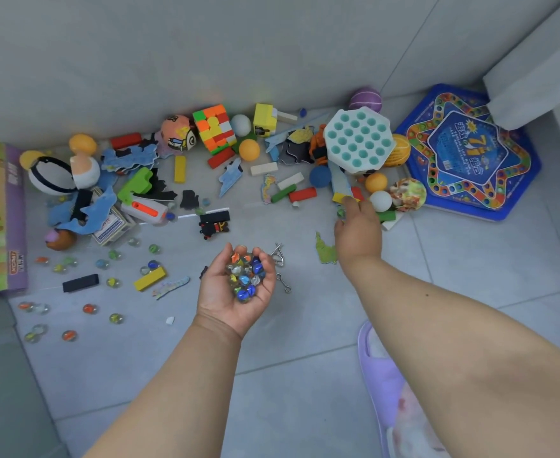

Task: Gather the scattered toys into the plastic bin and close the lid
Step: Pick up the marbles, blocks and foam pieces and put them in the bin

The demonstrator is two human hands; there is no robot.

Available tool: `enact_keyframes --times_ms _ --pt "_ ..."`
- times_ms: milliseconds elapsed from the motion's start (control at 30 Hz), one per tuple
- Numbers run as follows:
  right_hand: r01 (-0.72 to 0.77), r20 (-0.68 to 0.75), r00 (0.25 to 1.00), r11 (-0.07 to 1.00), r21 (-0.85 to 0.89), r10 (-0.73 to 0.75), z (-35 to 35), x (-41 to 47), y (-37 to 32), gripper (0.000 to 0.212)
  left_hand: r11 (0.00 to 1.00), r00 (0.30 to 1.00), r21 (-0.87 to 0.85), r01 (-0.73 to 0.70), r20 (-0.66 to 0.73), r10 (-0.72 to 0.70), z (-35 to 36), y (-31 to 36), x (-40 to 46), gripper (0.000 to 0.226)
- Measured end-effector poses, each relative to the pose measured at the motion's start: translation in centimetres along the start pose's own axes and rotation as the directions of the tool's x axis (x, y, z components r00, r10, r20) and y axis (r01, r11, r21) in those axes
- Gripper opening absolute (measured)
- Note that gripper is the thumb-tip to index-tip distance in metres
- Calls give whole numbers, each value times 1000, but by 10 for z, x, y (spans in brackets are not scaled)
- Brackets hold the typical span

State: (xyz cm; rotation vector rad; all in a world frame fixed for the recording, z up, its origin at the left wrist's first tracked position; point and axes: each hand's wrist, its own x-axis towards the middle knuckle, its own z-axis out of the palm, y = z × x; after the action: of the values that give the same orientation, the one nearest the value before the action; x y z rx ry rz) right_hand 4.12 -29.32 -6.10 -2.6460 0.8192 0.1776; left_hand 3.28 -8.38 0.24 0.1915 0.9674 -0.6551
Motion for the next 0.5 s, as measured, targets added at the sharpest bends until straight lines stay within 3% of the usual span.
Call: enact_keyframes --times_ms 167,267,333,400,433,467,500 --pt "59 61 997 992 -116 -52 3 9 -11 38 1000 1000 2 6 -17 -6 -3 5 -3 30" --pt "88 90 993 991 -101 -79 5 9 -18 35 1000 1000 -2 2 -23 -2 -5 11 -6 27" --pt "93 113 990 994 -57 -86 5 10 -22 31 1000 1000 -3 -5 -27 5 -6 14 -8 25" --pt "27 111 993 989 149 -44 3 9 -31 25 1000 999 -10 -11 -30 11 -8 17 -9 24" --pt "-77 124 992 931 357 34 0 8 -37 23 1000 999 -14 -16 -33 16 -9 19 -11 25" --pt "-232 193 971 766 600 143 -4 7 -44 21 1000 999 -16 -21 -37 21 -10 20 -12 25" --pt "-389 314 921 474 790 233 -10 7 -51 20 999 999 -19 -26 -42 25 -11 21 -13 26"
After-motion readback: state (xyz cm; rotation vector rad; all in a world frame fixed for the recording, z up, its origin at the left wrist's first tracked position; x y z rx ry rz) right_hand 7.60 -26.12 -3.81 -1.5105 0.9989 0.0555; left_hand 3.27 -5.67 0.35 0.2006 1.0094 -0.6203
